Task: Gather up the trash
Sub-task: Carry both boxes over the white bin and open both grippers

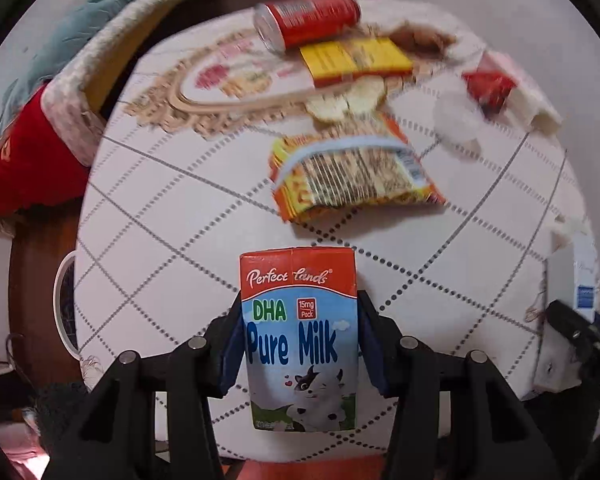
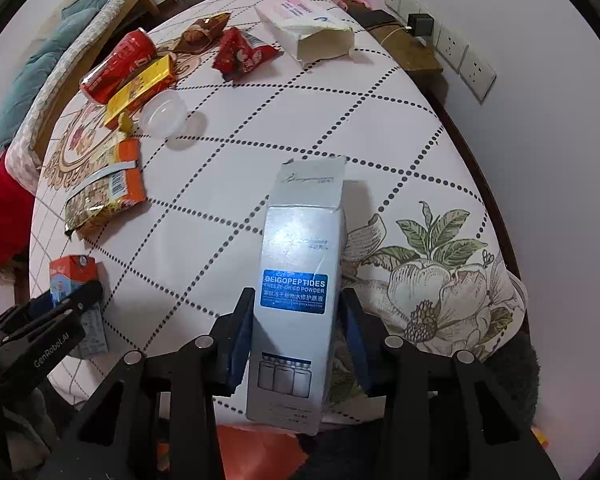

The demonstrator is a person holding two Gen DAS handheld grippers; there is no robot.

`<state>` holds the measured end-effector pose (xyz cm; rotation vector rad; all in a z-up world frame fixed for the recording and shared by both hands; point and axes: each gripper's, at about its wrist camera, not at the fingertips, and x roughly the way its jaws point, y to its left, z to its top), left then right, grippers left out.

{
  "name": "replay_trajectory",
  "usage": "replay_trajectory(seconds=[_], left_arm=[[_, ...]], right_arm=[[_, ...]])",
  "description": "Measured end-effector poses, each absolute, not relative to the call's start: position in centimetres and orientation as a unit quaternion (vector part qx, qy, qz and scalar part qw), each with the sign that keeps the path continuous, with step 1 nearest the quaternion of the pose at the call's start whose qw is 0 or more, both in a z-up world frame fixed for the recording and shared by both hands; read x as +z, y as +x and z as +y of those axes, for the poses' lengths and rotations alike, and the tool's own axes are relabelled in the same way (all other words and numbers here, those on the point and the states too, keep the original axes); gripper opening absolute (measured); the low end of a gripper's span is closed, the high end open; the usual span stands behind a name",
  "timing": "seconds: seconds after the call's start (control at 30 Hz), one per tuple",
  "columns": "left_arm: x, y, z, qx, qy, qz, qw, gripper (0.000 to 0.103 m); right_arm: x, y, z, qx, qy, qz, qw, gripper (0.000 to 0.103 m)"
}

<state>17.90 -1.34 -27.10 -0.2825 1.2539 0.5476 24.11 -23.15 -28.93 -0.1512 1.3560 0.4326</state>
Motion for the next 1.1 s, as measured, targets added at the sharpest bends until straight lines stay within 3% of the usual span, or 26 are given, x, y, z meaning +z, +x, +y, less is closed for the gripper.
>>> replay_trajectory(seconds=[0.37,0.67,0.87,1.1], left_arm=[[-16.5,6.8,3.8,0.305,-0.142,0.459,0.822,0.047],[-11.6,-2.7,14.2,0.383,-0.170,0.407,0.812,0.047],[-14.0,-10.0,22.8,0.438,-0.210,0.418,0.768,0.047],[-23.8,-17.3,32.6,0.447,-0.296,0.496,0.683,0.047]], right_arm=[[-22.2,20.4,-18.2,0.271,-0.093,0.561,0.776,0.044],[-14.4,13.5,-3.9,0.420,-0.120,0.499,0.748,0.043],[-14.9,5.9,8.3,0.507,-0.185,0.503,0.675,0.043],[-23.3,-3.1,23.0,0.545,-0.270,0.546,0.577,0.043]])
